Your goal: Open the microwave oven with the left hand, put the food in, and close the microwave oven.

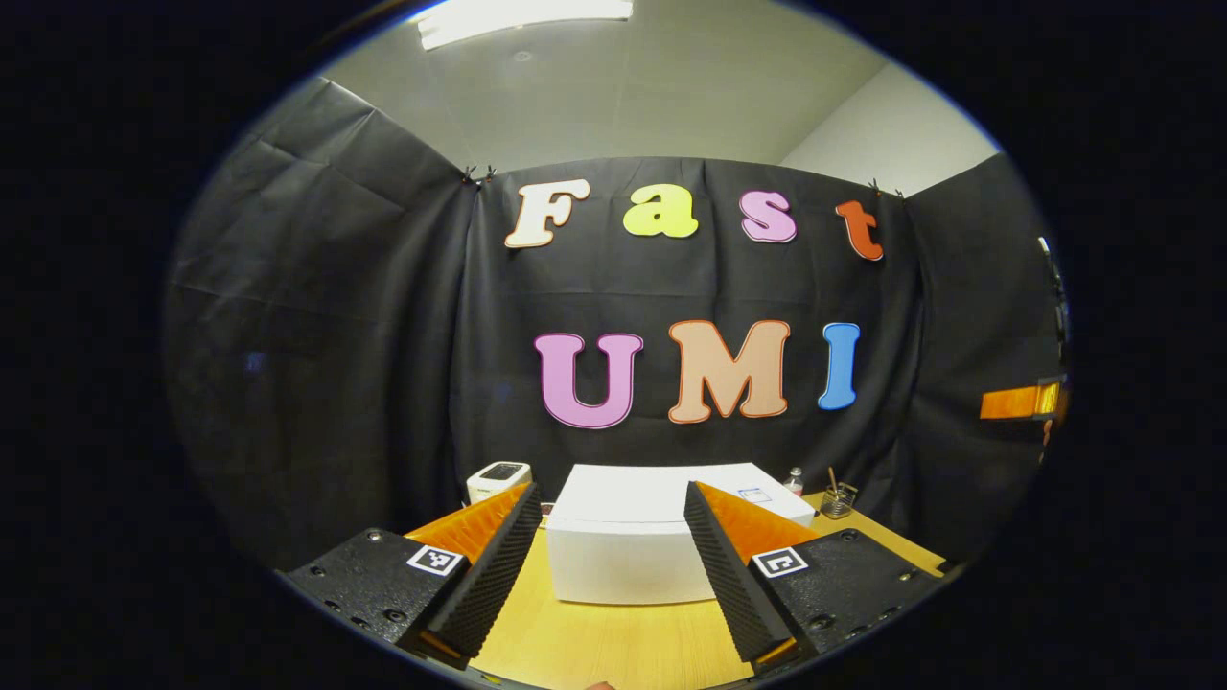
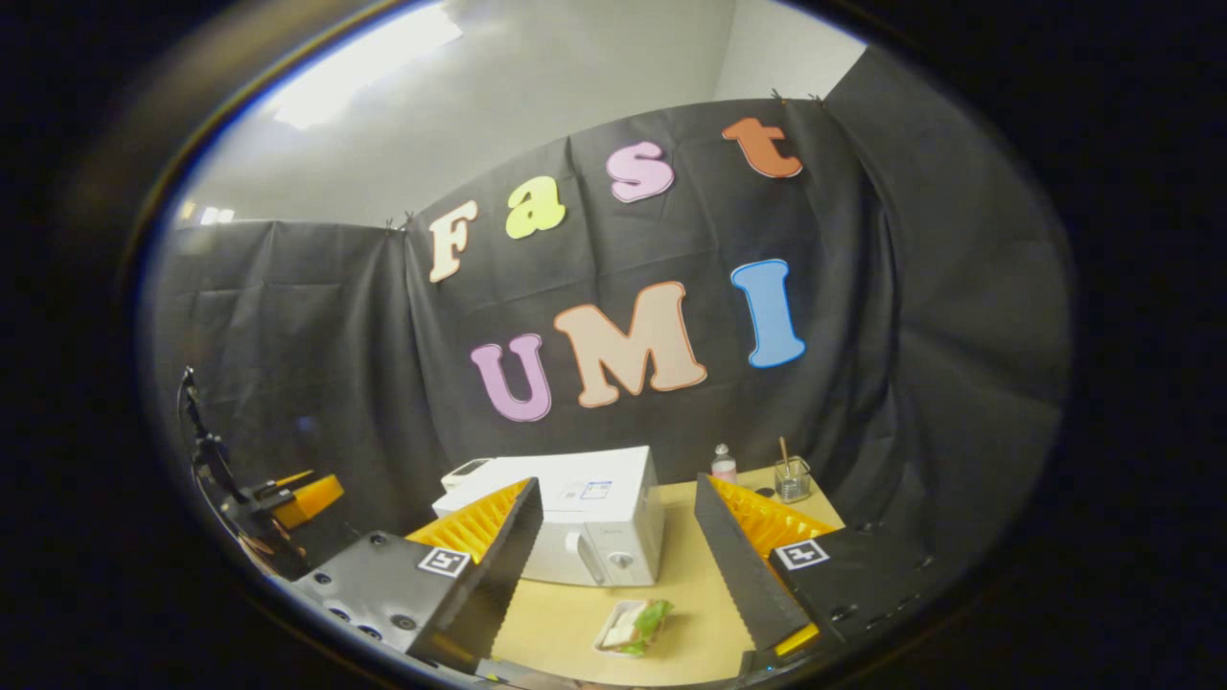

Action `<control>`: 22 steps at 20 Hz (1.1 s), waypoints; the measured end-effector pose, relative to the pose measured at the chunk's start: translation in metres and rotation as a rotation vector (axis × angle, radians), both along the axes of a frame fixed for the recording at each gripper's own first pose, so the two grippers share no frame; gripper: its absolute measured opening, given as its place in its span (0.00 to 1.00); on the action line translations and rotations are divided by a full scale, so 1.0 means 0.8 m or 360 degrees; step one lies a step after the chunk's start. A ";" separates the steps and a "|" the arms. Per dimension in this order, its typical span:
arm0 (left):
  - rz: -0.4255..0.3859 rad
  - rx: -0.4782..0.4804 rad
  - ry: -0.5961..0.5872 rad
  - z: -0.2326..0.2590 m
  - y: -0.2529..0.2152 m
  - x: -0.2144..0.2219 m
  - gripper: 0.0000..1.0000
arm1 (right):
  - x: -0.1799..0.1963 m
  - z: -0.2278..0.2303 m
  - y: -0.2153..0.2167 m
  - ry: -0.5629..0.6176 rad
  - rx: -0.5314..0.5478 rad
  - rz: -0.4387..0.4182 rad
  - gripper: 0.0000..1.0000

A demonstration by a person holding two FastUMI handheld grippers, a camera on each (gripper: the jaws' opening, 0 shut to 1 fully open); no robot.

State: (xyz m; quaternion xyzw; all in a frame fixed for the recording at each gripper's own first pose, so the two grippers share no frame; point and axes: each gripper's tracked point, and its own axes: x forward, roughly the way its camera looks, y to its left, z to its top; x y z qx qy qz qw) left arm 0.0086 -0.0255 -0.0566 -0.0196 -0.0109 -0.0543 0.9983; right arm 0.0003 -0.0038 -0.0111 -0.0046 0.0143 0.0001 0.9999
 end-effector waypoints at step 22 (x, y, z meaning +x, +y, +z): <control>-0.0480 0.0150 0.0072 -0.253 -0.207 0.106 0.94 | 0.063 -0.084 -0.021 0.0025 -0.0118 -0.0020 0.92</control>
